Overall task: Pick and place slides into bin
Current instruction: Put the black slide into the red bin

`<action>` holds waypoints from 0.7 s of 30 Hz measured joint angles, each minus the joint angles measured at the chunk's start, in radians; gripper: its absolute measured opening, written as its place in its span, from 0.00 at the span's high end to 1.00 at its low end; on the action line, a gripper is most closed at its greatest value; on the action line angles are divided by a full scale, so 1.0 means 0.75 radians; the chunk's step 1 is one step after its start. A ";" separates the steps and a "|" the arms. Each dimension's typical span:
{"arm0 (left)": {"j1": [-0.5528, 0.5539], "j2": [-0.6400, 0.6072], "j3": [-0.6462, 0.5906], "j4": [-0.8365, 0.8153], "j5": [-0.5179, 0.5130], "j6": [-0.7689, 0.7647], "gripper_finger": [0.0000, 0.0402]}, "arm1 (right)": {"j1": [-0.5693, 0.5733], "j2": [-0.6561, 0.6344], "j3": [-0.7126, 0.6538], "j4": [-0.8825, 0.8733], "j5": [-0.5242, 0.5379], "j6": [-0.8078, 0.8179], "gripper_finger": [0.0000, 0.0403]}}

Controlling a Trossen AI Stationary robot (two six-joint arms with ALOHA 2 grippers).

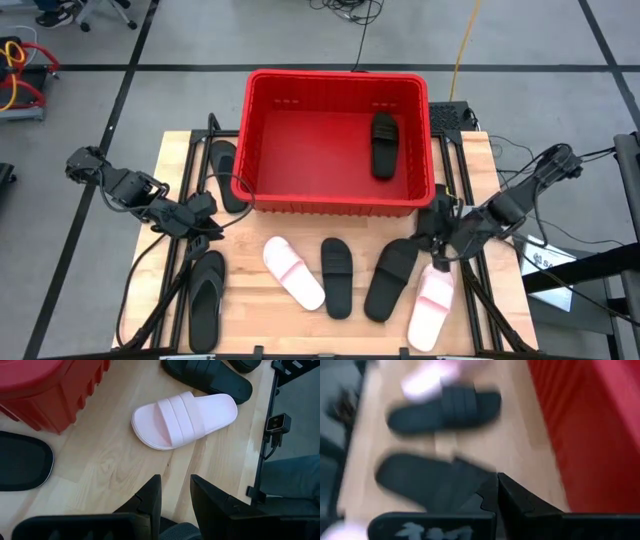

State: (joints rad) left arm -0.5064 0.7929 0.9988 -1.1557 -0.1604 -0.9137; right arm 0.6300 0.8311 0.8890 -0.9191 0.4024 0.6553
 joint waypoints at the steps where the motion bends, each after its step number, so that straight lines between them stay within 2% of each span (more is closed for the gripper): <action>1: 0.000 0.000 0.000 0.000 0.000 0.004 0.76 | -0.001 -0.013 0.000 -0.070 -0.037 0.037 1.00; 5: 0.000 0.000 0.000 0.000 0.000 0.015 0.76 | -0.002 -0.014 -0.001 -0.412 -0.182 0.221 1.00; 7: 0.000 0.000 0.000 0.000 -0.005 0.015 0.76 | -0.002 0.005 -0.001 -0.514 -0.193 0.248 1.00; 10: 0.002 0.000 0.000 0.000 -0.023 0.016 0.76 | -0.002 0.043 -0.001 -0.576 -0.182 0.208 1.00; 18: 0.002 0.000 0.000 0.000 -0.032 0.014 0.76 | -0.003 0.187 -0.001 -0.709 0.016 0.197 1.00; 21: 0.002 0.000 0.000 0.000 -0.032 0.011 0.76 | -0.003 0.231 -0.001 -0.744 0.019 0.191 1.00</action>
State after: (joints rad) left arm -0.5053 0.7929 0.9989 -1.1557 -0.1844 -0.9055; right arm 0.6281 1.0043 0.8886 -1.4772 0.4170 0.7982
